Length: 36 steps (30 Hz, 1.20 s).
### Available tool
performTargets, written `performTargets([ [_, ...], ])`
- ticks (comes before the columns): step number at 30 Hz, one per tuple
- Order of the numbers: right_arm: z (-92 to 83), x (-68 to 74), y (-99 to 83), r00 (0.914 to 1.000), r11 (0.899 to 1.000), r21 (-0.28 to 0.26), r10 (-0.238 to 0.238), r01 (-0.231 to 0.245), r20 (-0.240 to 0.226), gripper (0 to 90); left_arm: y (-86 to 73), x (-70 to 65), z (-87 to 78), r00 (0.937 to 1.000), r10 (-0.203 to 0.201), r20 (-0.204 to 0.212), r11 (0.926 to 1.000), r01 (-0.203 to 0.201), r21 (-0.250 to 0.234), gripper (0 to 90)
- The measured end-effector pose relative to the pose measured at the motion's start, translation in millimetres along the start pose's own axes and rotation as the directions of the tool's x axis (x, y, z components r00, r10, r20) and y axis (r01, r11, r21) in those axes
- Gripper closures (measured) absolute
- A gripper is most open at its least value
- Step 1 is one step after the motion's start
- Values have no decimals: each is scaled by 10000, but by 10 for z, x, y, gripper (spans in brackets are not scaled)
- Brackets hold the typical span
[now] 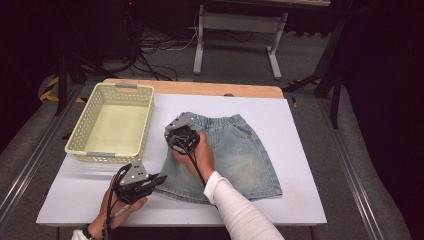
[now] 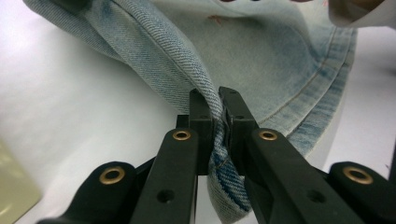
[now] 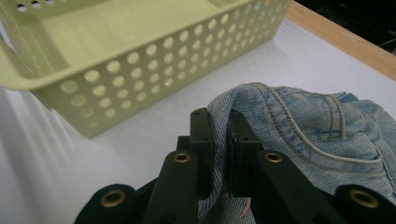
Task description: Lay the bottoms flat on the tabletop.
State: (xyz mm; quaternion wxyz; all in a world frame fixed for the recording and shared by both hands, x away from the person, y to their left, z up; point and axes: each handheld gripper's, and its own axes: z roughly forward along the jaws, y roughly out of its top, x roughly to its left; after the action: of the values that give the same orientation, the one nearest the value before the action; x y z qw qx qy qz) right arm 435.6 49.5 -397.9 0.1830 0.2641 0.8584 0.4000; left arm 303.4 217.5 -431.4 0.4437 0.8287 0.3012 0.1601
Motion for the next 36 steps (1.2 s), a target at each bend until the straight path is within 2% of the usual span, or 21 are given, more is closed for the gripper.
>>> performTargets([
  [4,10,83,79,9999,9997,-234,-44,41,-140,835,-9,20,-117,10000,-27,-66,9998,26,-181,850],
  [9,-2,113,91,9999,9992,-399,-10,4,-159,836,6,0,-138,10000,-59,1,9994,59,-351,850],
  [14,-61,66,37,9996,9982,-568,186,-197,-199,835,49,-54,-77,9998,32,192,9993,-25,-378,850],
  [18,-102,60,3,9999,9982,-600,74,-80,-99,836,83,-107,-20,9993,222,285,9992,-212,-335,850],
  [21,-148,40,-37,10000,9978,-669,13,-13,3,836,106,-141,24,9990,153,429,9991,-136,-398,850],
  [24,-203,-6,-78,9998,9968,-784,177,-176,11,836,137,-170,74,9982,217,566,9989,-193,-430,850],
  [29,-314,-70,-153,9996,9956,-920,203,-183,210,837,213,-244,170,9962,398,777,9979,-356,-546,849],
  [32,-387,-133,-203,9990,9938,-1061,354,-322,289,837,255,-287,234,9956,353,868,9974,-296,-660,846],
  [34,-439,-178,-241,9982,9930,-1113,437,-390,405,837,280,-311,270,9945,425,953,9971,-362,-672,834],
  [36,-502,-228,-288,9969,9907,-1241,626,-562,486,838,289,-338,284,9940,461,991,9955,-375,-876,780],
])
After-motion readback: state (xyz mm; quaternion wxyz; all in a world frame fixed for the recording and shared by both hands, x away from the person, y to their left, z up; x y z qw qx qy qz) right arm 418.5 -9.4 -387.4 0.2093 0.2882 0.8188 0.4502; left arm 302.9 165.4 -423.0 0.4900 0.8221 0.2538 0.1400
